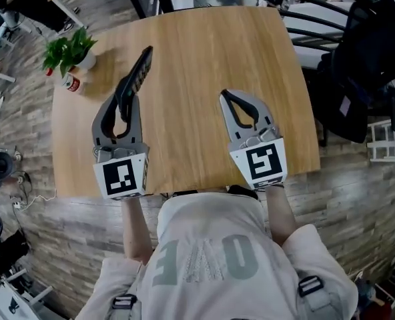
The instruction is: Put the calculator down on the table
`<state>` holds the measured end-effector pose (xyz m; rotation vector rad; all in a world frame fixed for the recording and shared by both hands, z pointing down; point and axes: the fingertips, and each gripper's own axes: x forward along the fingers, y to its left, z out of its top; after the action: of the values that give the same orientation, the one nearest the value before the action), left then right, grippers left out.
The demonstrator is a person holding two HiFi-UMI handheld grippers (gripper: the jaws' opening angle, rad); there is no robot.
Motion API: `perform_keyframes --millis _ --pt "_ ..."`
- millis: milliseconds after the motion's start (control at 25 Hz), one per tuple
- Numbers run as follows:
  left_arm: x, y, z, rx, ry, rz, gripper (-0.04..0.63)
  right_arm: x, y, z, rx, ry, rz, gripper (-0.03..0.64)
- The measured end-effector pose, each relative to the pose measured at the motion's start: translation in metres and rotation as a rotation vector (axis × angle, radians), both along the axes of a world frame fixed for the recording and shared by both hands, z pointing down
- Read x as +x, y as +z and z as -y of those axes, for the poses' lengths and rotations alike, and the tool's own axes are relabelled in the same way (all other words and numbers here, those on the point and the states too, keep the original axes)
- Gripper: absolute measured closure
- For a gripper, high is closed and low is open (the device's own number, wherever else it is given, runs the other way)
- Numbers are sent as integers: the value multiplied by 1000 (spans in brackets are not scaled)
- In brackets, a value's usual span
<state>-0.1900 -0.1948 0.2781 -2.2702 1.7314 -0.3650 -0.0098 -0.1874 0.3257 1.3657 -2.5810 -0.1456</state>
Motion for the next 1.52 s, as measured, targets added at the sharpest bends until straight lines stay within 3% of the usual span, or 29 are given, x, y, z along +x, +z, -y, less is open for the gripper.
perform_keyframes --millis 400,640,800,1120,1320,1520 --pt "26 14 35 -24 215 1 477 2 2 4 -13 174 -15 598" --pt "25 24 42 -65 214 31 477 8 7 7 -39 180 -52 598" --pt "33 26 48 -103 301 112 477 10 14 9 -54 159 -76 598" --pt "42 43 60 -325 584 409 477 2 28 7 -89 95 -93 598" --pt "44 83 57 -582 772 616 477 -11 35 2 -110 56 -77 598" --pt "37 148 67 -887 908 764 477 -10 58 -2 -158 63 -95 597"
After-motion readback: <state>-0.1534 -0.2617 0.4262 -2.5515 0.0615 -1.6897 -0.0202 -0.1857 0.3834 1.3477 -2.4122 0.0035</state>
